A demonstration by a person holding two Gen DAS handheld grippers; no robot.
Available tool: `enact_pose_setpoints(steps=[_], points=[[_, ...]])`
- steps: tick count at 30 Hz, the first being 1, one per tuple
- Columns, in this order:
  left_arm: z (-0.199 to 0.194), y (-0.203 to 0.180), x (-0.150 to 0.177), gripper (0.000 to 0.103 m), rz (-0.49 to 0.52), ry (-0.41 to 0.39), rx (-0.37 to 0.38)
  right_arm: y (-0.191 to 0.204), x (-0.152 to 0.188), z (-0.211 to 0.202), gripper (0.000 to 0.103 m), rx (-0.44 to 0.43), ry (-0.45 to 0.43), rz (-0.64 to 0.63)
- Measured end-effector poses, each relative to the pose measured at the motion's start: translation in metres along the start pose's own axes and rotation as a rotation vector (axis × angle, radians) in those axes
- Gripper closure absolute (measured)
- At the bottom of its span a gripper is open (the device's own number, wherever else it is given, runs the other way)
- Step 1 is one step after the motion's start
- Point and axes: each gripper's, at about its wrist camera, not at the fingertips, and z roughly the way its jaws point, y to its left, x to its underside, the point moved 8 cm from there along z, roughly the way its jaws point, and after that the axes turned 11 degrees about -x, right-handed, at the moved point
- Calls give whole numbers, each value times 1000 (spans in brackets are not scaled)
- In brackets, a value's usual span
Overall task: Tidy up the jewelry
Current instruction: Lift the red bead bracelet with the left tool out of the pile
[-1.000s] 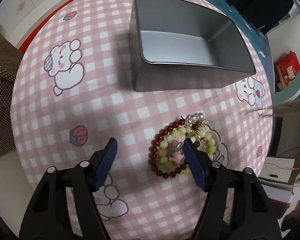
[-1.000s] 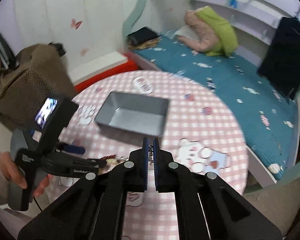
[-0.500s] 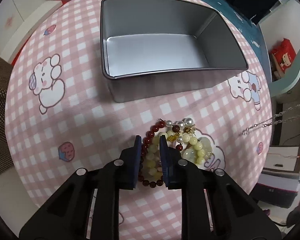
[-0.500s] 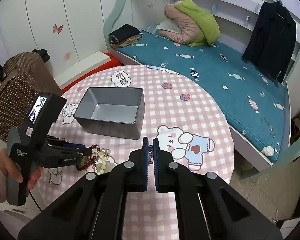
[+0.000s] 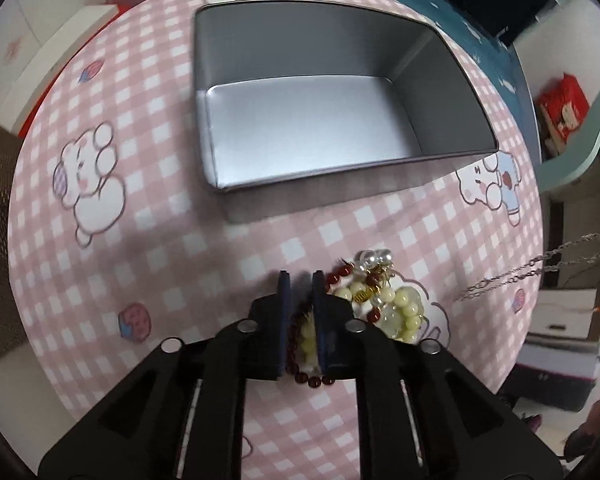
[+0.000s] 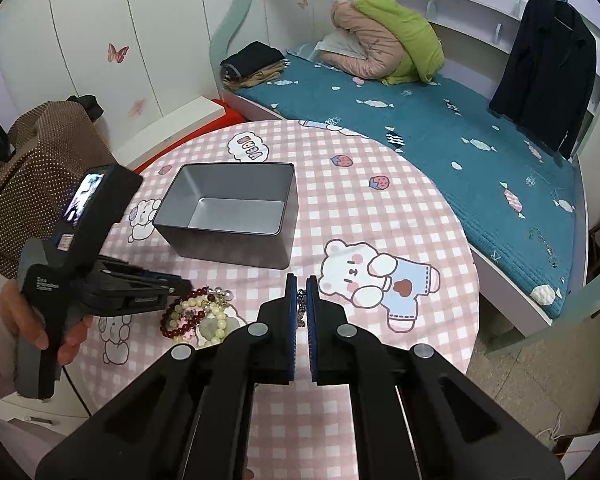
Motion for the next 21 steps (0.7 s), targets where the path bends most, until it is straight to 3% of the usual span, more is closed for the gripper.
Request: enact_pose_setpoints(steps=[3,6,11,14,18,21], points=[[3,-6,-4,88,45,5,-11,0,0,0,100,0,2,1],[0,-13,-5,77,59,11,29,-3,0,-1,100,0,-1,12],[-2,-17,-3,76,78,14,57,-7,1,0,100,1,2,32],[2,-14,-2,76,110,10,29,-8,2,1,100,-2,6,36],[6,-26,-2,77,161,7,3,-7,2,2,100,-4,11,33],[8,-29,1,93,190,23,-87,-7,4,5,100,-7,18,35]])
